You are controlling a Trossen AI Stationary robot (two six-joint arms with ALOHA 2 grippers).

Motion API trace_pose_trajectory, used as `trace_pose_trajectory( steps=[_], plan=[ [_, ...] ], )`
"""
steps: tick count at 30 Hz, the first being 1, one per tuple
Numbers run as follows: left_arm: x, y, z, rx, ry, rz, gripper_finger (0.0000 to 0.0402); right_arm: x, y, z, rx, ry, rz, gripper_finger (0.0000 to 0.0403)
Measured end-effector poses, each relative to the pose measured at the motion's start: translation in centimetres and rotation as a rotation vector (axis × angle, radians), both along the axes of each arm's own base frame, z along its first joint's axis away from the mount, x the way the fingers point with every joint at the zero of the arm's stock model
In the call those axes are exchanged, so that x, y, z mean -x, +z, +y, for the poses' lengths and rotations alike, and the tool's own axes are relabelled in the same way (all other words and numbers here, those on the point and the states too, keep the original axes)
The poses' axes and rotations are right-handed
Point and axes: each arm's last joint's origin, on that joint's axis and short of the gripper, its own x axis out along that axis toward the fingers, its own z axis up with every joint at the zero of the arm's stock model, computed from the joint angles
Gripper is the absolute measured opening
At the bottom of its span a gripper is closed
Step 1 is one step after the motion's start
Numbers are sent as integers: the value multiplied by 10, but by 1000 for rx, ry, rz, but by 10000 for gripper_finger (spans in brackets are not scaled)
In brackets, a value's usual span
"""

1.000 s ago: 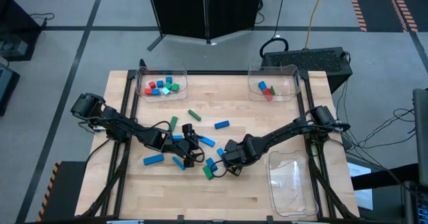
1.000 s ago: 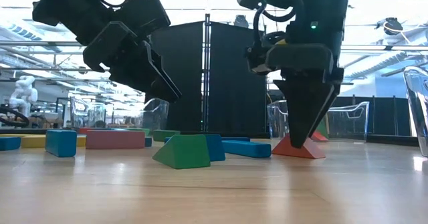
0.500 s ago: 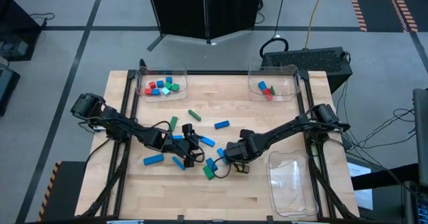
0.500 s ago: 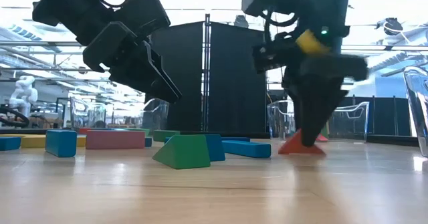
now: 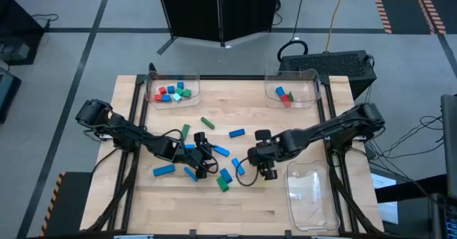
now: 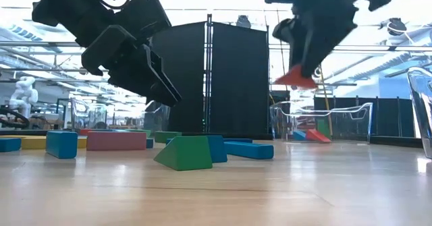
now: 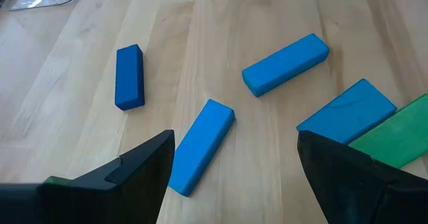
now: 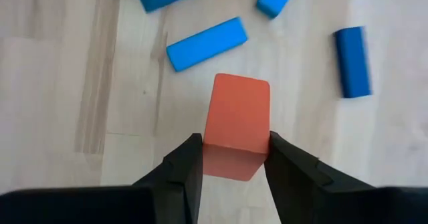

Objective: Sort blocks by size
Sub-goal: Put the orange triangular block into the top right transparent bin

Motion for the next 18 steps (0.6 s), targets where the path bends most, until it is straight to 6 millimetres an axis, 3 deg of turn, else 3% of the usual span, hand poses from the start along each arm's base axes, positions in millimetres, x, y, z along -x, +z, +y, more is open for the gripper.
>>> trace_pose_trajectory(
  steps=[9,18],
  plan=[
    [0,0,0,16,13,-3,317,21,41,-37,-48,-176,-101,127],
    [0,0,0,16,13,-3,317,35,52,-89,-2,-415,-88,127]
  ],
)
